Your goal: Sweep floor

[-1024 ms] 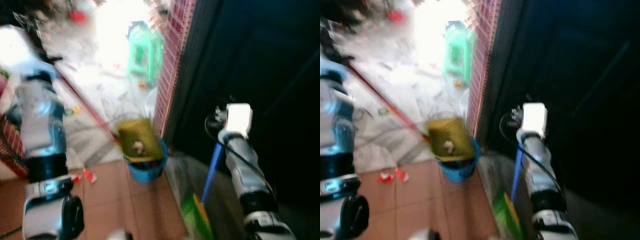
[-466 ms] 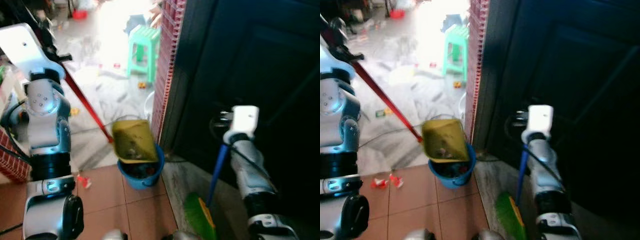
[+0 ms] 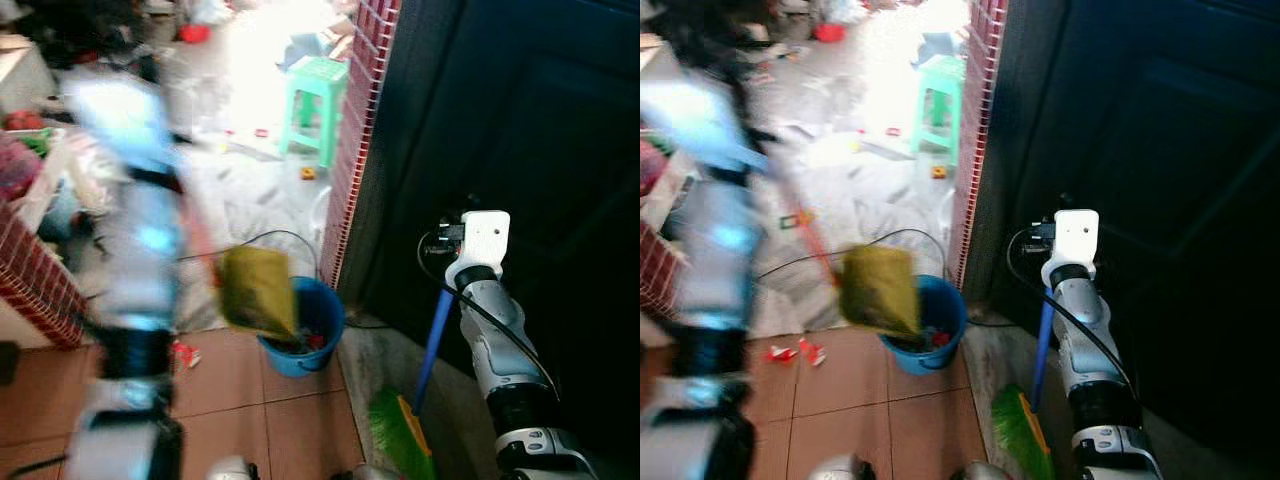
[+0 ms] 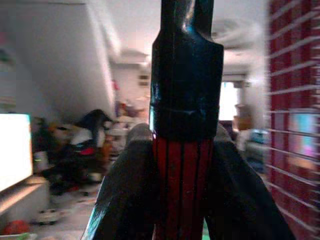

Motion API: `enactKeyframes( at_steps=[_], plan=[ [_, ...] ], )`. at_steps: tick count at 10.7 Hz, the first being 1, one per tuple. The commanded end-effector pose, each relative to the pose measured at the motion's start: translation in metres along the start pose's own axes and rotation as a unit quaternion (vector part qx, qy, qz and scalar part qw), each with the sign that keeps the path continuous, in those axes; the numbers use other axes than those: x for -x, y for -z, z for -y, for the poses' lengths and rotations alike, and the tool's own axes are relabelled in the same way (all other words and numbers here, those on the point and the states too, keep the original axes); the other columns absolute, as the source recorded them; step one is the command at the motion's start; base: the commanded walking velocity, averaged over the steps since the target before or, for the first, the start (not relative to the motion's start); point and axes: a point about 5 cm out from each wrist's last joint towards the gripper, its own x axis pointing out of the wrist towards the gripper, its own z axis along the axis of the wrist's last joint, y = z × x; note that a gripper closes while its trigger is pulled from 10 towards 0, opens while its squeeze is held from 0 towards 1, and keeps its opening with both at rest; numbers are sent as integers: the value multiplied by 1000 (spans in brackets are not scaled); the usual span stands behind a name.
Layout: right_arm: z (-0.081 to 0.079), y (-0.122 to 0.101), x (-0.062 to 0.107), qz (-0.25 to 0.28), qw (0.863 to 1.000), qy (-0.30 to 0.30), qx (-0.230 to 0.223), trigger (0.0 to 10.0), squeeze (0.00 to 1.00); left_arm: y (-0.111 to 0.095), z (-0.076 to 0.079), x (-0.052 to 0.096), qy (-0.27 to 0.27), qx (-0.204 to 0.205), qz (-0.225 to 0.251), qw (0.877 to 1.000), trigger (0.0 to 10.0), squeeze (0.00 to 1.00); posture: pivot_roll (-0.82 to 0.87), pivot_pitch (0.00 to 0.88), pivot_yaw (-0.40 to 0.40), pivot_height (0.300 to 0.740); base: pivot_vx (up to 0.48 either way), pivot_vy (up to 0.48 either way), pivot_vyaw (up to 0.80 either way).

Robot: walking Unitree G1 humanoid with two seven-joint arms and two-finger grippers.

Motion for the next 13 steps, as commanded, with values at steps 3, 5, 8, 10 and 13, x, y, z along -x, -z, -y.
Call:
enactKeyframes(
  at_steps=[3, 5, 8, 10, 13],
  plan=[
    [0, -12, -4, 23, 1000, 3, -5, 10000, 0, -16, 40, 12, 92, -14, 71, 993, 10000, 0, -81, 0, -37, 740, 0, 0, 0],
    [0, -12, -4, 24, 1000, 5, -7, 10000, 0, -21, 82, 31, 216, -39, 117, 969, 10000, 0, -79, 0, -35, 740, 0, 0, 0],
    [-3, -12, -5, 24, 1000, 0, -7, 10000, 0, -44, 129, 59, 369, -67, 208, 903, 10000, 0, -72, 0, -40, 740, 0, 0, 0],
    [-3, -12, -6, 23, 1000, -1, -5, 10000, 0, -44, 142, 68, 384, -42, 201, 900, 10000, 0, -74, 0, -42, 740, 0, 0, 0],
    [-2, -11, -6, 22, 1000, -2, -4, 10000, 0, -39, 142, 65, 369, -22, 176, 912, 10000, 0, -74, 0, -44, 740, 0, 0, 0]
  ],
)
